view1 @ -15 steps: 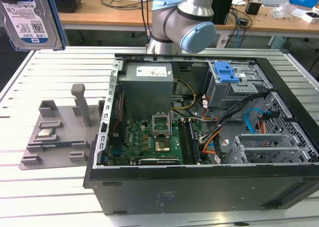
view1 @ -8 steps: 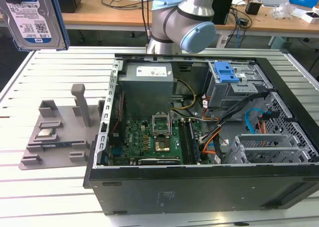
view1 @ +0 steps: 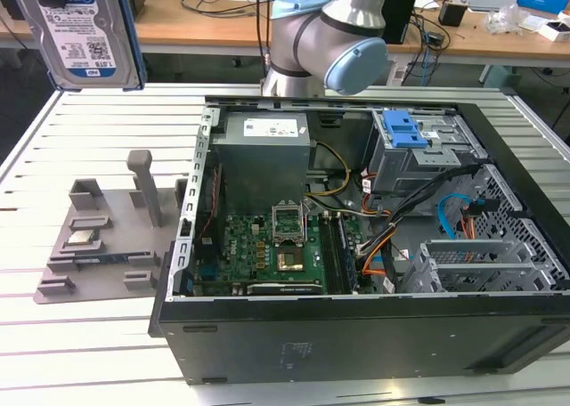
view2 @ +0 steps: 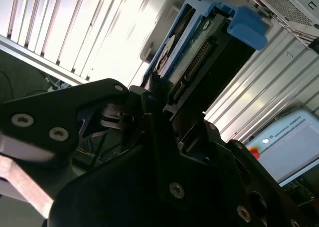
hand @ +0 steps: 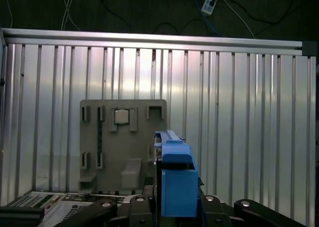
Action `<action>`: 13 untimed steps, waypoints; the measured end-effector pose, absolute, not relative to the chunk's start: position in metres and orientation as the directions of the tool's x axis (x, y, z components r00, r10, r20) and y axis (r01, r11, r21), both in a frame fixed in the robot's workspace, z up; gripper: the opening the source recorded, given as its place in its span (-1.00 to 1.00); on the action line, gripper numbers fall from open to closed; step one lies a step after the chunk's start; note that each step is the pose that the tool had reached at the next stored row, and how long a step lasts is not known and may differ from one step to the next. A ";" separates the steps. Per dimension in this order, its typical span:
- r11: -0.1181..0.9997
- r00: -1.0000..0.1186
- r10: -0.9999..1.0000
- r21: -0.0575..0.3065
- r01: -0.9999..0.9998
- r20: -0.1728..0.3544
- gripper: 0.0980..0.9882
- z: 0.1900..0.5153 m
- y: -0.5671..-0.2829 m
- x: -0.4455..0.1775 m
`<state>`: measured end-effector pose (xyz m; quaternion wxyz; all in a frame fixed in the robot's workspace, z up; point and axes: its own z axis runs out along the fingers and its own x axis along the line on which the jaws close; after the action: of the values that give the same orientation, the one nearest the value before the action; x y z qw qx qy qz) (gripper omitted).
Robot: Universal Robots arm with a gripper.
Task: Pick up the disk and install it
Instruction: 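Pick up the disk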
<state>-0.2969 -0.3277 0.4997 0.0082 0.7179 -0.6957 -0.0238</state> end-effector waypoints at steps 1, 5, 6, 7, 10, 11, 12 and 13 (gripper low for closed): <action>-0.032 0.031 -0.999 0.045 -0.998 -0.023 -0.39 0.500 -0.328 -0.293; -0.032 0.031 -0.999 0.045 -0.998 -0.023 -0.39 0.500 -0.328 -0.275; -0.032 0.031 -0.999 0.045 -0.998 -0.023 -0.39 0.500 -0.328 -0.270; -0.032 0.031 -0.999 0.045 -0.998 -0.023 -0.39 0.500 -0.328 -0.267; -0.032 0.031 -0.999 0.045 -0.998 -0.023 -0.39 0.500 -0.328 -0.253; -0.032 0.031 -0.999 0.045 -0.998 -0.023 -0.39 0.500 -0.328 -0.248; -0.032 0.031 -0.999 0.045 -0.998 -0.023 -0.39 0.500 -0.328 -0.244; -0.032 0.031 -0.999 0.046 -0.998 -0.023 -0.39 0.500 -0.328 -0.239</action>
<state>-0.2386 -0.3276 0.4997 0.0084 0.7179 -0.6957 -0.0241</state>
